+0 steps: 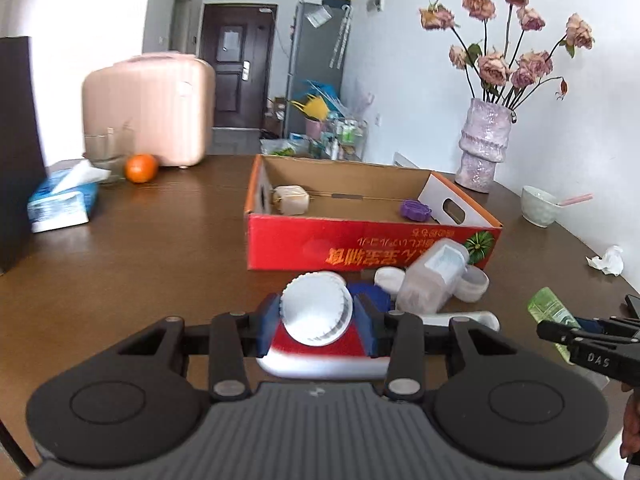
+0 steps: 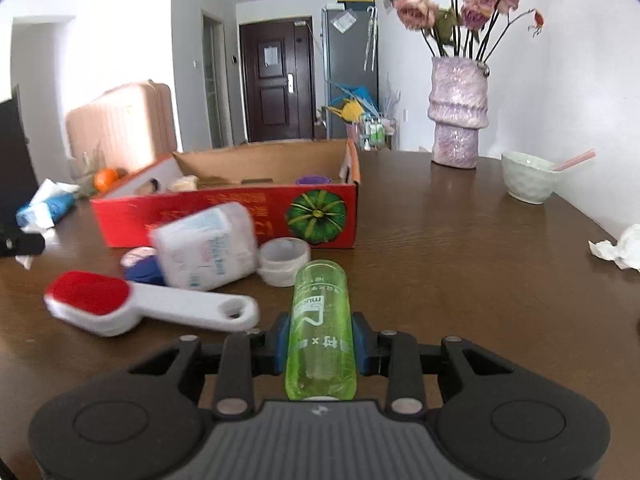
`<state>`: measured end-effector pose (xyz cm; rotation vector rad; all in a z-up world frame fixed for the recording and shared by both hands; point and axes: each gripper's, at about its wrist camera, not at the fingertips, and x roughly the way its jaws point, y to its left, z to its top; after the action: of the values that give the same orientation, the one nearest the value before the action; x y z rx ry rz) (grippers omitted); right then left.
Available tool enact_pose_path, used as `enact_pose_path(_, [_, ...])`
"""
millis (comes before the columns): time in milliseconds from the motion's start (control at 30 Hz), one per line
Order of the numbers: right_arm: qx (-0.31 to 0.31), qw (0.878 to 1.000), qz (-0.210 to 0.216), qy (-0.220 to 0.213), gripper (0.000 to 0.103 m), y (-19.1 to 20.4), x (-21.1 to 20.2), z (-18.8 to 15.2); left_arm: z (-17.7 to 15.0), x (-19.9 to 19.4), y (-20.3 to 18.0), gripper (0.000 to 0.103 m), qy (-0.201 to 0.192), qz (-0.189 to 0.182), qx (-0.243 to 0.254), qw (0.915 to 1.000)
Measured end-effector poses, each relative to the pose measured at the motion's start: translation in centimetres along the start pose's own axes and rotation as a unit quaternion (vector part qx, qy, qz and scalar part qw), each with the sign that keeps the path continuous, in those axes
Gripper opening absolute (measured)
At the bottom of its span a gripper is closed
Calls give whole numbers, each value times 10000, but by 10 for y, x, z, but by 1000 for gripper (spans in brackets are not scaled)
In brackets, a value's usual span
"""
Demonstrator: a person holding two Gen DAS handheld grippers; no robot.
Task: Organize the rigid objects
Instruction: 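Carry the white cap and green spray bottle into the red box and release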
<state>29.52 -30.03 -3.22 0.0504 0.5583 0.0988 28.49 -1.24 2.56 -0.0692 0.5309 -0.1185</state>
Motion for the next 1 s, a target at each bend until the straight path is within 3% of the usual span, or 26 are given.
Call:
enact_pose_path(300, [-174,9966,711,-369,30,50,-82,-25,-42,-69,0,41,2,-11,116,9999])
enact_pose_path(533, [-197,9953,823,-468,30,58,-96,-23,-34,-74,3,41,-135,-122,66,9998])
enact_pose_path(700, [-60,9929,1092,-475,30,46,-81,4,6,-47,8,41,-67,-789,-171,9967])
enact_pose_path(800, [-96,9891,1358,-569,30,38,-62,39,51,-18,5,41,-226,-939,82,9953])
enact_pose_path(900, [-117,9854,1606,-559,30,28,-21,91,98,33,-3,41,-216,-890,400,9950])
enact_pose_path(1000, [-219,9871,1541,-378,30,25,40,141,138,113,-12,41,248,-884,528,9944])
